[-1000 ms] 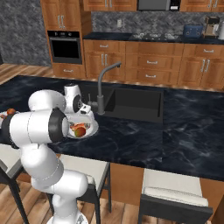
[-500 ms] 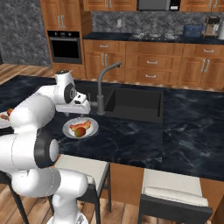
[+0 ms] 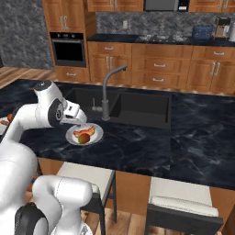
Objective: Pick up the apple and mango from the fridge and place one fruit on each plate on the dining counter.
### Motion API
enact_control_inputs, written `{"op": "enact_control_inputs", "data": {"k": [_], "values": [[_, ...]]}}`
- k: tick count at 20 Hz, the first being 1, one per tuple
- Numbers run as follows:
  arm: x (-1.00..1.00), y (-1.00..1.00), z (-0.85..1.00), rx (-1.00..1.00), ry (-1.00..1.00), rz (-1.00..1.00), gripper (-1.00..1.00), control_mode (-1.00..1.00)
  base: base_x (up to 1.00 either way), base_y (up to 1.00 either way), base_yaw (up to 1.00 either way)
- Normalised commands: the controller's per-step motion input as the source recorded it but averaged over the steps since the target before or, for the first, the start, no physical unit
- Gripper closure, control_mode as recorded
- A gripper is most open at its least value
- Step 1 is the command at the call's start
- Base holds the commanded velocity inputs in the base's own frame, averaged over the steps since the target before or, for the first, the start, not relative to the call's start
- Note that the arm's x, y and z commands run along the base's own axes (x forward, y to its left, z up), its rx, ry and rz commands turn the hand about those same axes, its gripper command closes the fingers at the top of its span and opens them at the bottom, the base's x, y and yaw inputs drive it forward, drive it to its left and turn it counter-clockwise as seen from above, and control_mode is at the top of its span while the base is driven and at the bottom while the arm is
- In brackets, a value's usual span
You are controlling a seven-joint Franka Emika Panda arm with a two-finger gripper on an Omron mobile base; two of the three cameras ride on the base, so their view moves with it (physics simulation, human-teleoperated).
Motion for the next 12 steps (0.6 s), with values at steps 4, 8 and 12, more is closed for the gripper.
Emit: {"op": "enact_control_inputs", "data": {"k": [4,8,12], "values": [[-0.89,-0.10,0.57,0.00,-0.42,0.06,-1.00,-1.00,0.00,0.00,0.00],[-0.75,-0.10,0.74,0.00,-0.41,0.08,-1.00,-1.00,0.00,0.00,0.00],[-0.63,-0.10,0.76,0.00,-0.32,0.05,-1.00,-1.00,0.00,0.00,0.00]]}}
